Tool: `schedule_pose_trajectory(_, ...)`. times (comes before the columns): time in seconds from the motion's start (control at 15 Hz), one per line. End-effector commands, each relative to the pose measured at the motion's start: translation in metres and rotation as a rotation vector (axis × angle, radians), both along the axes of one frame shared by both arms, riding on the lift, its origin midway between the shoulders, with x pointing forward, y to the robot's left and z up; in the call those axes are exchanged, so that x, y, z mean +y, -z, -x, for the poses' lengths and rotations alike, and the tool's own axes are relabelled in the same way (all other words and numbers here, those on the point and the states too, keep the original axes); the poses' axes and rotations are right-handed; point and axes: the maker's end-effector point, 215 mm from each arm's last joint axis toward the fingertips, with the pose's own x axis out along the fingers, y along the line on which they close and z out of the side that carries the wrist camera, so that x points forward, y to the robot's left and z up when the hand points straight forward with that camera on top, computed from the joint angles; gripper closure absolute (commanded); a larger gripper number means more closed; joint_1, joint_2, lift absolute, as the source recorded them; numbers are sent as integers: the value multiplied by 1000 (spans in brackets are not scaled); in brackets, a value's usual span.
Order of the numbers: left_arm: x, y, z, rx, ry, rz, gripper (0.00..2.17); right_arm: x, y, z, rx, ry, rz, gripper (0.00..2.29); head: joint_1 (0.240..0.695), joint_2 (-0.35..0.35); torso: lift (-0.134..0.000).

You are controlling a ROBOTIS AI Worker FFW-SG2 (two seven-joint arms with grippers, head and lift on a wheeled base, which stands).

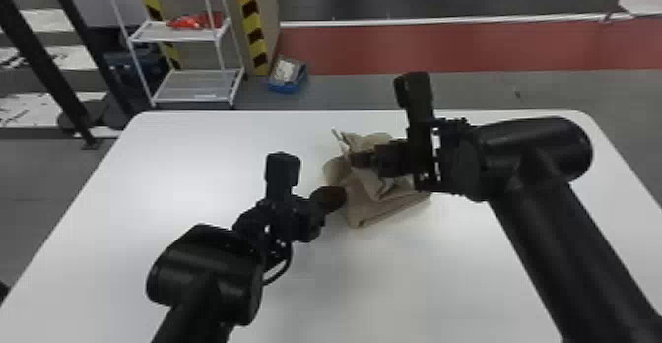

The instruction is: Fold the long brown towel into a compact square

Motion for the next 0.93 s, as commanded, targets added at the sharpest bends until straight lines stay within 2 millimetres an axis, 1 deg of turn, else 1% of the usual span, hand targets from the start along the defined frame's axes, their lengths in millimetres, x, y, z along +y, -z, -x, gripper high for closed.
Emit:
schedule_pose_trajectory(0.0, -1, -1, -1, -2, 1, 1, 1892, 8, -5, 5, 15, -12, -39, 964, 695, 87, -120)
schedule_pose_trajectory(0.07, -1, -1, -1, -2, 0, 0, 1892, 10, -8, 8, 12, -15, -45, 765, 695, 90, -120)
schedule_pose_trajectory(0.13, -1, -2, -2, -3, -1, -1, 1892, 14, -9, 14, 19, -24, -58, 407, 695, 92, -120)
schedule_pose_trajectory(0.2, 0, -3, -3, -7, -3, 0, 1892, 20, -16, 21, 27, -31, -106, 26, 695, 96, -120)
schedule_pose_trajectory(0.27, 0, -4, -3, -9, -3, 2, 1892, 21, -25, 26, 40, -35, -166, -2, 695, 99, -120)
schedule_pose_trajectory(0.33, 1, -5, -4, -12, -4, 5, 1892, 16, -32, 29, 46, -29, -191, 9, 695, 104, -120)
schedule_pose_trajectory(0.47, 3, -8, -6, -21, -13, 18, 1892, -3, -38, 31, 47, 11, -209, 53, 695, 108, -120)
schedule_pose_trajectory(0.6, 11, -8, -5, -25, -22, 24, 1892, -18, -45, 37, -9, 50, -213, 97, 695, 100, -120)
schedule_pose_trajectory(0.67, 15, -9, -5, -26, -31, 32, 1892, -24, -47, 41, -38, 67, -220, 400, 695, 90, -120)
schedule_pose_trajectory(0.73, 17, -13, -6, -36, -35, 41, 1892, -31, -42, 46, -34, 82, -227, 728, 695, 87, -120)
schedule_pose_trajectory(0.8, 21, -14, -5, -38, -41, 49, 1892, -37, -29, 57, 6, 88, -244, 1426, 695, 84, -120)
schedule_pose_trajectory(0.87, 20, -19, -5, -47, -41, 52, 1892, -49, -14, 75, 75, 66, -274, 1771, 695, 81, -120)
